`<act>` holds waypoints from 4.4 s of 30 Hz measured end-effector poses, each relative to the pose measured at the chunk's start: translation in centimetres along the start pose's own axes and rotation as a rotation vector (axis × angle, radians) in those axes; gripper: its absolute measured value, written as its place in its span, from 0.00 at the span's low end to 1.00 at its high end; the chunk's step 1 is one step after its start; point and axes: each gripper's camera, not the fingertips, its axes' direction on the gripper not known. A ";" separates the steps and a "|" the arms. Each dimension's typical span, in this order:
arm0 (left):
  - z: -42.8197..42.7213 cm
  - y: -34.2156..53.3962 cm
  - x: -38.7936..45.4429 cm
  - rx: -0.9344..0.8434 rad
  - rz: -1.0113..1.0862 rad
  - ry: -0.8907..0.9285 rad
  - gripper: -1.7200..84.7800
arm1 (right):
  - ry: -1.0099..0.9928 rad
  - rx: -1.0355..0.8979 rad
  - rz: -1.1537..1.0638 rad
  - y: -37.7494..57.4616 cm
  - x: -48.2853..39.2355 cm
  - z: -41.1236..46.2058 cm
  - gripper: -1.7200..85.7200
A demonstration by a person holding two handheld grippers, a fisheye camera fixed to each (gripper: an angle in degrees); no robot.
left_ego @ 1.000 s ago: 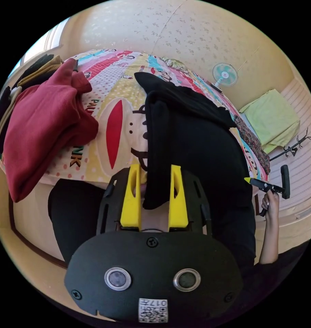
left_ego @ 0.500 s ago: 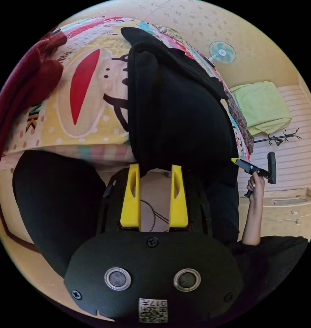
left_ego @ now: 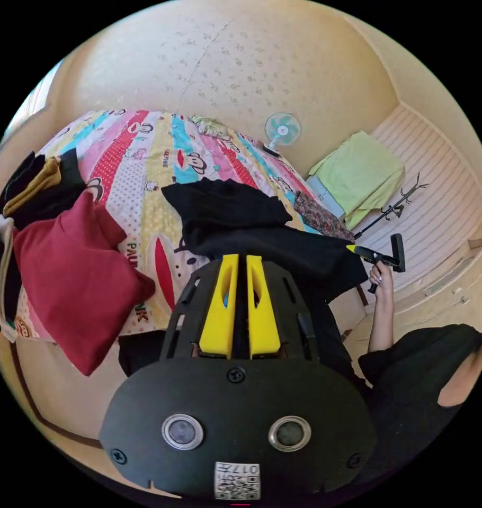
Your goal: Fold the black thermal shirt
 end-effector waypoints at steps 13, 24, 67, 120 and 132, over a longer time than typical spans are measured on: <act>10.5 1.1 -9.4 -0.305 -0.202 -0.086 0.21 | 0.183 -0.330 0.101 -4.7 5.4 8.8 0.17; 9.9 4.7 -8.5 -0.245 -0.148 -0.096 0.20 | 0.019 -0.189 0.130 3.2 4.0 5.9 0.16; -7.9 -3.2 -15.0 0.185 -0.268 0.212 0.08 | 0.068 0.168 -0.082 -4.9 -6.8 -6.1 0.06; 10.6 12.0 -14.8 -0.062 -0.532 0.062 0.18 | -0.061 -0.225 -0.166 3.4 -8.9 21.2 0.03; 7.4 6.4 -4.7 0.008 -0.344 0.331 0.08 | -0.227 -0.103 -0.047 8.9 -4.0 23.9 0.02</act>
